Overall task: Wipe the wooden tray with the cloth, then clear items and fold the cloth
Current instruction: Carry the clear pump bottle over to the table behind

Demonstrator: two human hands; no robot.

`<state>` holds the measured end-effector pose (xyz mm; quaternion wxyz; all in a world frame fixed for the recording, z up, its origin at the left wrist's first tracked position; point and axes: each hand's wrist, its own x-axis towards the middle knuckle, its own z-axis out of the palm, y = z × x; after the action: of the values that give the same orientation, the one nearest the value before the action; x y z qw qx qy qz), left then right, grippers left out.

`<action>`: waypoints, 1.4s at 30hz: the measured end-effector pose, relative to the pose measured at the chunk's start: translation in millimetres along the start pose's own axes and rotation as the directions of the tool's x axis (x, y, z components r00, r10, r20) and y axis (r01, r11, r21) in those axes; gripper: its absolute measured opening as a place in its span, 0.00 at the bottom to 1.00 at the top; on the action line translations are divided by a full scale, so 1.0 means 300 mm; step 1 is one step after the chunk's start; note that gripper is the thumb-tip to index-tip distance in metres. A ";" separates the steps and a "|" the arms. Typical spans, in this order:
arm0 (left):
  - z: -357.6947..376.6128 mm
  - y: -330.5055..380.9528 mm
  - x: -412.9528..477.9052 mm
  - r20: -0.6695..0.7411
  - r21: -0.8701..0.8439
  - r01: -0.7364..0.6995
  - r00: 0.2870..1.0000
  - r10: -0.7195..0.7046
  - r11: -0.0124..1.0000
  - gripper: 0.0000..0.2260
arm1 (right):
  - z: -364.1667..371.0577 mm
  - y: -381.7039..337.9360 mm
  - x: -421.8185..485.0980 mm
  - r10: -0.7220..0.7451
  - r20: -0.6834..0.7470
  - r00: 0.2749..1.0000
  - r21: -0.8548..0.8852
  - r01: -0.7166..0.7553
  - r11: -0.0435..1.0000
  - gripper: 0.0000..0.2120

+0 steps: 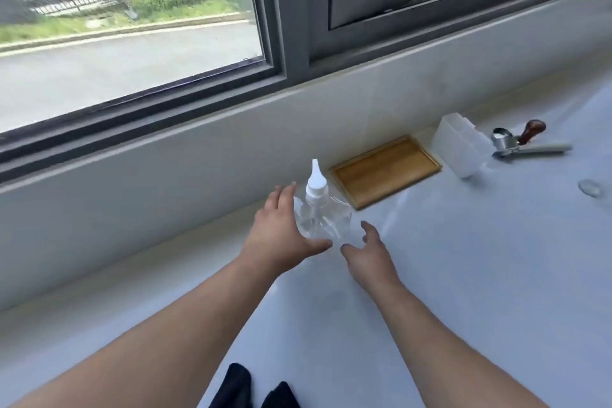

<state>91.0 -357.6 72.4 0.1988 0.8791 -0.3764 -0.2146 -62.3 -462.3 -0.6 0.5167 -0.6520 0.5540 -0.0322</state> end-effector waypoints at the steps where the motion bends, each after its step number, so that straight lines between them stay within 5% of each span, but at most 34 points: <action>1: 0.021 0.003 0.034 0.005 -0.019 0.002 1.000 -0.001 1.000 0.60 | 0.004 -0.006 0.038 0.027 0.029 0.999 0.053 -0.029 0.998 0.36; 13: -0.158 -0.240 -0.139 -0.110 -0.105 0.090 0.989 -0.101 0.990 0.53 | 0.270 -0.175 -0.133 -0.100 0.311 0.945 0.189 0.041 0.981 0.22; 22: -0.496 -0.757 -1.057 -0.385 -0.236 0.343 0.826 -0.412 0.909 0.48 | 0.796 -0.305 -0.860 -0.236 0.686 0.688 0.024 0.302 0.953 0.21; 26: -0.556 -0.984 -1.660 -0.486 -0.330 0.466 0.662 -0.571 0.821 0.47 | 1.099 -0.237 -1.345 -0.222 0.838 0.499 -0.036 0.456 0.889 0.24; 32: -0.483 -1.186 -2.676 -0.553 -0.500 0.628 0.299 -0.778 0.597 0.50 | 1.470 0.045 -2.199 -0.099 0.980 0.175 -0.031 0.620 0.784 0.24; 42: -0.247 -1.172 -3.890 -0.528 -0.661 0.716 -0.228 -0.818 0.227 0.50 | 1.759 0.626 -3.282 0.151 0.955 -0.256 0.079 0.708 0.702 0.34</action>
<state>-396.2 752.4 219.9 0.2177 0.8697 0.4184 0.1455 -245.6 646.1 143.7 0.4978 -0.6666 -0.2485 0.4961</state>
